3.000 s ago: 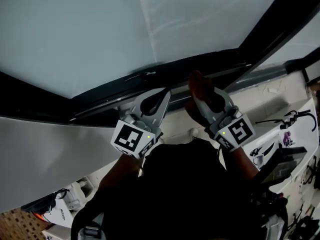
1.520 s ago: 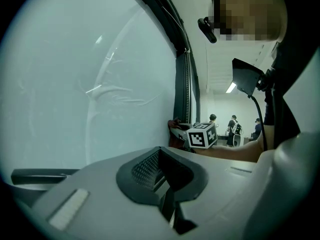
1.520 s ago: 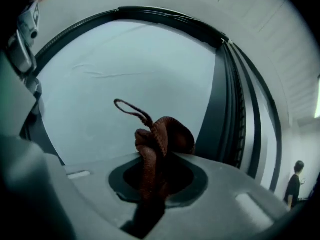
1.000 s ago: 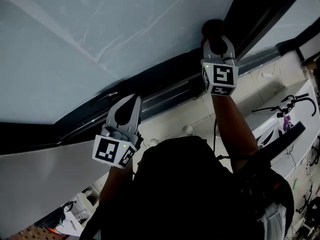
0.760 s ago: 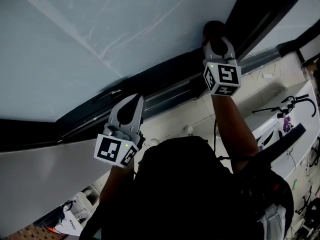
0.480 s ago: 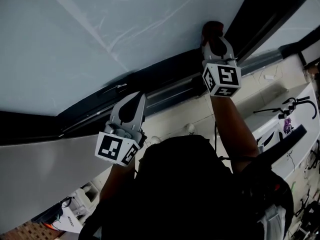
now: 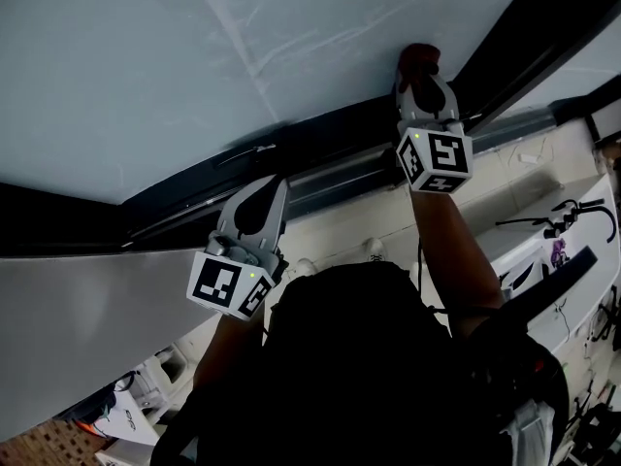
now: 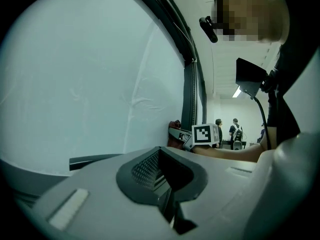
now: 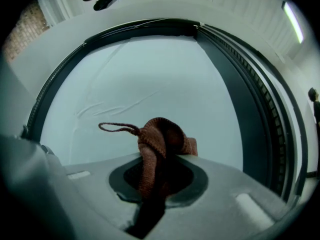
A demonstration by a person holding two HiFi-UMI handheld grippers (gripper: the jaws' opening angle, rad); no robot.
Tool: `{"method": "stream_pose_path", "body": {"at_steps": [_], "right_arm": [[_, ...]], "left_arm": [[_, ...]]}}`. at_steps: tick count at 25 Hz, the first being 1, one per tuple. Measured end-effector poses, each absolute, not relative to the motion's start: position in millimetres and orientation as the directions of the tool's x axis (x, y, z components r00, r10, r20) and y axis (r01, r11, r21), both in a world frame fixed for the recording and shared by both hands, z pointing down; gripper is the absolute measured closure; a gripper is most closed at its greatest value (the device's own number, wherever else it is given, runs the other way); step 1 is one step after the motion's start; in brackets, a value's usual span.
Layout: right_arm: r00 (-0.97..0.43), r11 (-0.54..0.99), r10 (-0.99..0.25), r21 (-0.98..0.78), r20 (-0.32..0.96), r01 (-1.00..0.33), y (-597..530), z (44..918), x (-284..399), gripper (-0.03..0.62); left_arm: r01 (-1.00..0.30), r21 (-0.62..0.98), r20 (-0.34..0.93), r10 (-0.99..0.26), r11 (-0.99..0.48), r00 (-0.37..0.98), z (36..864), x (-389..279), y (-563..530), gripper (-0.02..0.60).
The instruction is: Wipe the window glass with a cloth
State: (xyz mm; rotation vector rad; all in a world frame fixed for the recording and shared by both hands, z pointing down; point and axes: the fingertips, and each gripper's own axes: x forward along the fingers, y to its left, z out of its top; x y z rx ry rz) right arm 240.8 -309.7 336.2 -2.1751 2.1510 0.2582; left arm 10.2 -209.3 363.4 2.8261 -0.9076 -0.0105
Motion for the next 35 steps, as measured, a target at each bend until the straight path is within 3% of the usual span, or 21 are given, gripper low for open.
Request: {"method": "stream_pose_path", "body": {"at_steps": [35], "right_arm": [[-0.159,0.137,-0.959,0.109,-0.234,-0.985,-309,330,57,0.557]], "left_arm": [[-0.629,0.14,0.059,-0.628,-0.765,0.776,368,-110,-197,0.565]]}}
